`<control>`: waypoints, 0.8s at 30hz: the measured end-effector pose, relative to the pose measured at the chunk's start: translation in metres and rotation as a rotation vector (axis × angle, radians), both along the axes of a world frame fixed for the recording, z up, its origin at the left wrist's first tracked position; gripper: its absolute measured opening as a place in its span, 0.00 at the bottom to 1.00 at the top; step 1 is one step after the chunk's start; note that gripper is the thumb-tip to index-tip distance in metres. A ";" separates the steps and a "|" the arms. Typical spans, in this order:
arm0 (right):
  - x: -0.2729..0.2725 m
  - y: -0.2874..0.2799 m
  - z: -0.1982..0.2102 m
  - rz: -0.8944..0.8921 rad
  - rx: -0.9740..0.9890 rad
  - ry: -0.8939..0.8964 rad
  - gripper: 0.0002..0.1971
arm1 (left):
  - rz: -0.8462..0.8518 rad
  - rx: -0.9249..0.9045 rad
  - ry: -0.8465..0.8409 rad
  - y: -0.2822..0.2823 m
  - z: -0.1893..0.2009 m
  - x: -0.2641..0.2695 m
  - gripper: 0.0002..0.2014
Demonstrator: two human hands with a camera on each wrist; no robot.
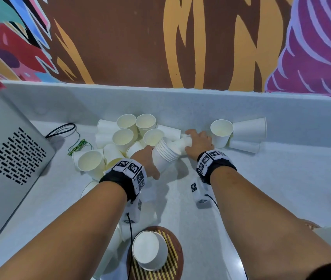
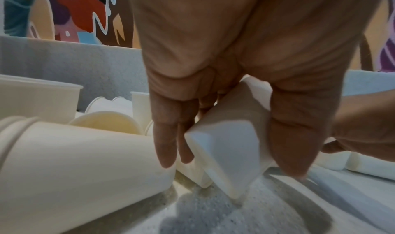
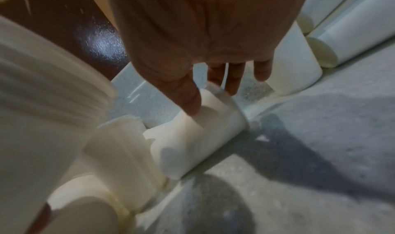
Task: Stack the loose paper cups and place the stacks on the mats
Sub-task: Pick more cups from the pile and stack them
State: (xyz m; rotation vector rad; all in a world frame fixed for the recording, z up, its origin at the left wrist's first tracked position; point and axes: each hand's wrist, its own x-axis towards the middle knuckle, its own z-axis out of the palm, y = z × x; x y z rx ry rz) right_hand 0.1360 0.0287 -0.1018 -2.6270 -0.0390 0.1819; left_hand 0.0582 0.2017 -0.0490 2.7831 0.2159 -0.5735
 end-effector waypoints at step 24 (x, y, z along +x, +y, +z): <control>-0.029 -0.039 0.047 -0.094 -0.084 -0.145 0.18 | 0.046 -0.087 -0.081 -0.010 -0.005 -0.009 0.38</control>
